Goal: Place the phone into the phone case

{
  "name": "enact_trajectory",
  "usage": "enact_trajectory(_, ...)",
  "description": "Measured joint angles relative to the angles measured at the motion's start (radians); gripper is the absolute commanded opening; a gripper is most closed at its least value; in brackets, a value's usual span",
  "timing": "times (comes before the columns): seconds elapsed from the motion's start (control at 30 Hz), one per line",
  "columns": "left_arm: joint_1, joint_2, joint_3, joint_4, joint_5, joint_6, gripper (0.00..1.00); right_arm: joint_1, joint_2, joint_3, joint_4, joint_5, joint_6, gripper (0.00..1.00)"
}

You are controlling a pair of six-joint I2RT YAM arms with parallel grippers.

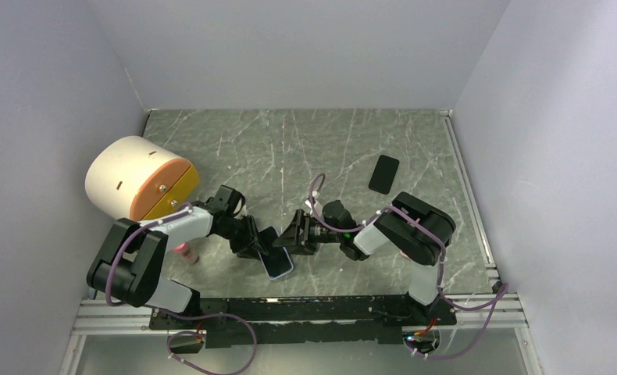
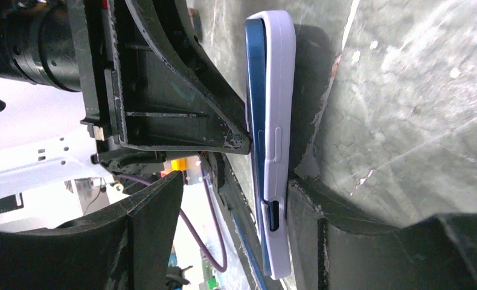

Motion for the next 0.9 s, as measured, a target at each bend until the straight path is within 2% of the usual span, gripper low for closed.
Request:
enact_trajectory(0.27, 0.000, -0.006, -0.023, 0.042, 0.046, -0.010, 0.31, 0.013, 0.017, -0.001, 0.001, -0.027, 0.020, 0.39)
enact_trajectory(0.37, 0.000, -0.015, -0.024, 0.041, 0.045, -0.010, 0.31, 0.013, 0.016, -0.007, -0.001, -0.024, 0.025, 0.23)
enact_trajectory(0.57, 0.000, -0.032, -0.024, 0.039, 0.042, -0.010, 0.32, 0.014, -0.020, -0.016, -0.064, 0.017, -0.003, 0.00)
enact_trajectory(0.73, -0.009, -0.033, -0.024, 0.048, 0.041, -0.020, 0.36, 0.026, -0.108, 0.006, -0.245, 0.059, -0.071, 0.00)
enact_trajectory(0.9, -0.010, -0.090, -0.024, 0.024, 0.032, -0.045, 0.55, 0.034, -0.187, 0.043, -0.394, 0.074, -0.172, 0.00)
